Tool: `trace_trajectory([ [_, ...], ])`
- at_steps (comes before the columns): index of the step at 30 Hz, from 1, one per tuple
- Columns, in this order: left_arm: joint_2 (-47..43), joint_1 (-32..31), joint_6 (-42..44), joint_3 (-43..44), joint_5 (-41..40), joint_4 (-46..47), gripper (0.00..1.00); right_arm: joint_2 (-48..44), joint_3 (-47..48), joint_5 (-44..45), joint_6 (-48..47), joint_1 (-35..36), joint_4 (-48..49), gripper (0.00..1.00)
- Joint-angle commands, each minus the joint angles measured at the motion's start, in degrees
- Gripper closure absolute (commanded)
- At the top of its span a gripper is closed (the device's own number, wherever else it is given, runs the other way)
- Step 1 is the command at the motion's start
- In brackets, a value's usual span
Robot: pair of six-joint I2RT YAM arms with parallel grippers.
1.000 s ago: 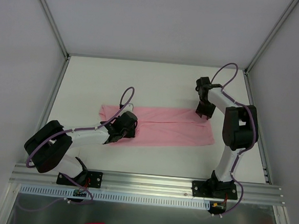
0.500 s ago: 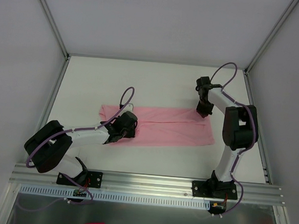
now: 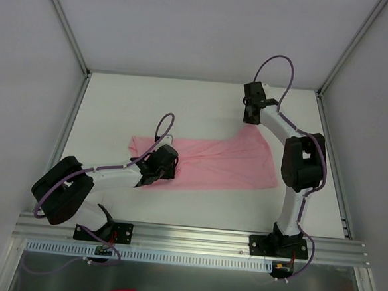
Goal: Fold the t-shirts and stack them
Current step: Fold the other side of the tshirt into a rectangle
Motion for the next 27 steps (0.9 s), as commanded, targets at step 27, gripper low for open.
trace_trajectory([
  [27, -0.59, -1.50, 0.26, -0.68, -1.50, 0.85, 0.65, -6.64, -10.70, 25.17, 12.40, 3.75, -18.67, 0.99],
])
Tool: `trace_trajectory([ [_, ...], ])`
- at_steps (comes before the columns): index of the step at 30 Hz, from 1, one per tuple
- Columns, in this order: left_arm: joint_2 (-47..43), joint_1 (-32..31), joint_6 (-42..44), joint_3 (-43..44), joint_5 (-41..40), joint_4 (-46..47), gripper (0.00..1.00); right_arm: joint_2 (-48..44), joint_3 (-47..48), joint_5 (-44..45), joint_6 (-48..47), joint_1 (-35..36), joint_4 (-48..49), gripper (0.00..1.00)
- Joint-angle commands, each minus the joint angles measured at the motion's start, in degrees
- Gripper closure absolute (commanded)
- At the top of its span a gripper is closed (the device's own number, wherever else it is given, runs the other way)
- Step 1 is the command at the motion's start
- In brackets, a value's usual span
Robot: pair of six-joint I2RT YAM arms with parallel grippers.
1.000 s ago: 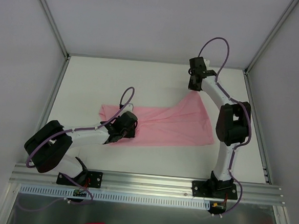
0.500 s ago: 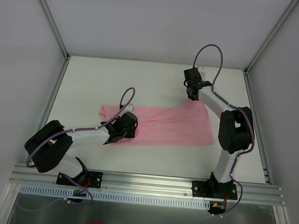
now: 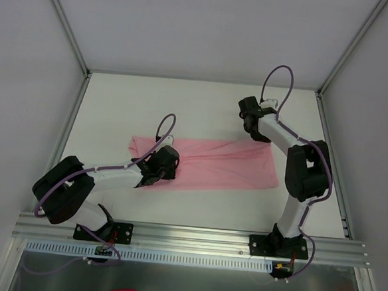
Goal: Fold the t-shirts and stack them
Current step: Fold the other side of the tshirt into a rectangle
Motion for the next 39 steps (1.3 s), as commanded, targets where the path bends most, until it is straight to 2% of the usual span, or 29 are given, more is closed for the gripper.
trace_trajectory([
  [1, -1.09, -0.76, 0.26, -0.94, -0.58, 0.66, 0.65, 2.96, 4.27, 1.74, 4.11, -0.09, -8.22, 0.99],
  [13, -1.18, -0.76, 0.26, -1.04, -0.58, 0.66, 0.65, 6.84, 7.09, 3.76, 7.88, -0.18, -16.22, 0.98],
  [16, -1.44, -0.76, 0.17, -1.12, -0.49, 0.57, 0.65, 5.53, 6.48, 6.30, 10.35, -0.09, -16.85, 0.87],
  [19, -1.79, -0.76, 0.17, -1.21, -0.67, 0.57, 0.65, 2.54, 4.37, 4.74, 8.60, -0.53, -13.69, 0.93],
  [21, -1.71, -0.76, 0.17, -0.95, -0.58, 0.48, 0.65, 1.74, 4.54, 4.38, 8.68, -0.71, -13.95, 0.87],
  [23, -1.71, -0.85, 0.26, -0.69, -0.49, 0.31, 0.65, 1.39, 5.07, 4.64, 8.51, -0.71, -14.65, 0.75],
  [28, -4.24, -0.85, -0.01, -0.95, -0.84, 0.92, 0.65, 0.77, 5.15, -0.87, 5.18, -1.50, -10.18, 0.69],
  [31, -8.02, -0.93, 2.27, -2.18, -0.32, 8.29, 0.60, 2.96, 5.24, -4.48, 3.24, -1.68, -8.50, 0.68],
  [34, -8.74, -0.93, 5.51, 1.76, -1.80, 7.87, 0.59, 3.94, 4.28, -5.82, 2.54, -1.15, -6.30, 0.67],
  [35, -8.65, -0.85, 6.40, 5.61, -2.77, 7.17, 0.58, 3.94, 3.76, -5.99, 2.18, -0.97, -5.87, 0.68],
  [39, -6.03, 0.11, 9.31, 14.16, -8.39, 0.59, 0.55, 2.01, 0.86, -7.13, 1.65, -0.71, -3.06, 0.68],
])
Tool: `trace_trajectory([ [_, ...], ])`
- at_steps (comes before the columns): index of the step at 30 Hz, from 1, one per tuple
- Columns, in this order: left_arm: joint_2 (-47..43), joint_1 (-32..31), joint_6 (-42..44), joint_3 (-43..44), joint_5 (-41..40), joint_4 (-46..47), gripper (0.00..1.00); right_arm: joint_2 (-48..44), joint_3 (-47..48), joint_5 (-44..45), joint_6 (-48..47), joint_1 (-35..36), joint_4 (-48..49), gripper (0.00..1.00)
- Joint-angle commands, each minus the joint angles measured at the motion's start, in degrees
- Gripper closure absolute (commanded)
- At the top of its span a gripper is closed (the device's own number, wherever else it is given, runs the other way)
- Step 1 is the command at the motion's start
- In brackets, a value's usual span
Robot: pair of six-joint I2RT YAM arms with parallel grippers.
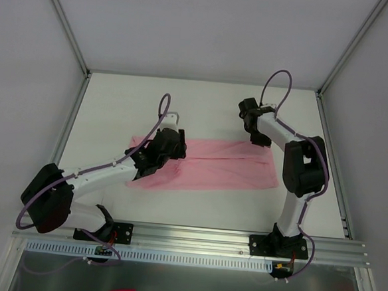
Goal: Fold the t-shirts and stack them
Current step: Fold the other side of the tshirt into a rectangle
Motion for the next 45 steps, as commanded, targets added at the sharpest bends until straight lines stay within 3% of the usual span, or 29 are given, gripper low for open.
trace_trajectory([
  [1, 1.48, 1.36, 3.28, 8.82, -5.52, -2.29, 0.55, -2.80, -2.47, -2.26, -1.49, 0.45, 2.85, 0.68],
  [11, 19.57, 8.93, 0.82, 14.74, 3.44, -2.39, 0.59, -6.85, -5.55, -1.91, -1.94, 1.50, 4.35, 0.68],
  [15, 22.40, 9.28, -0.06, 15.62, 3.80, -4.58, 0.61, -6.68, -5.46, -1.39, -1.85, 1.42, 4.52, 0.67],
  [23, 22.14, 9.37, -0.59, 12.45, 4.33, -3.97, 0.61, -2.90, -3.70, -5.07, -2.02, 1.50, 4.88, 0.67],
  [27, 25.03, 11.12, -0.68, 14.55, 5.03, -5.46, 0.61, -6.57, -6.51, -7.26, -1.76, 1.50, 6.54, 0.67],
  [34, 27.85, 16.05, -1.56, 18.86, 12.94, -6.25, 0.61, -10.54, -13.45, -8.68, 1.05, 2.73, 6.71, 0.68],
  [45, 24.34, 17.63, -0.68, 20.28, 12.24, -10.21, 0.61, -8.61, -18.21, -1.57, 4.74, 4.32, 4.53, 0.68],
])
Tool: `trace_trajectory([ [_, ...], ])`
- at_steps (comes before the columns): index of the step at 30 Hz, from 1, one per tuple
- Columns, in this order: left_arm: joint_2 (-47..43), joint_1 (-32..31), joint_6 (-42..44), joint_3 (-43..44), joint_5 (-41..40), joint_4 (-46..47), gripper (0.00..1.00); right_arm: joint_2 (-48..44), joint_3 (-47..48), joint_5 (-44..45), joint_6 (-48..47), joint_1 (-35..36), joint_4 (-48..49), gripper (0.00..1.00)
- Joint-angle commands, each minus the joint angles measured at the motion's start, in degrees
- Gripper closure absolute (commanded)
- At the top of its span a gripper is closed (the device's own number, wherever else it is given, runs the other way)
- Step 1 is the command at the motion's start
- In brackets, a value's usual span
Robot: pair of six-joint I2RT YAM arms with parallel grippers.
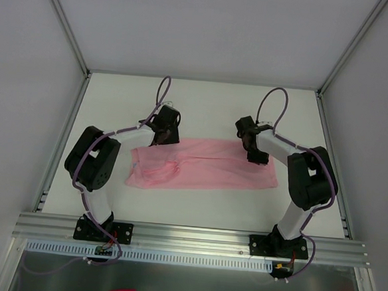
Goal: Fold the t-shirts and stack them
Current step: Fold the other side of the tshirt into a rectangle
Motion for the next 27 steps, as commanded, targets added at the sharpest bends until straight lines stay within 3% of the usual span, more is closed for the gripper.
trace_trajectory([
  [1, -3.22, 0.91, 0.41, 0.39, 0.57, -1.62, 0.61, -0.02, -0.57, 4.16, 2.91, 0.43, -2.49, 0.68],
  [13, -7.70, 1.00, 0.85, -3.39, 1.44, -0.74, 0.61, -5.29, 5.31, 7.34, 2.39, 0.51, -7.07, 0.68],
  [20, -7.79, 1.00, 0.59, -4.01, 3.03, 0.49, 0.61, -5.39, 5.68, -4.61, -2.36, 0.69, -0.13, 0.68],
  [27, -7.96, 1.00, 0.15, -5.85, 4.26, 4.25, 0.60, -2.83, -1.44, -12.61, -2.72, 1.48, 11.28, 0.71],
])
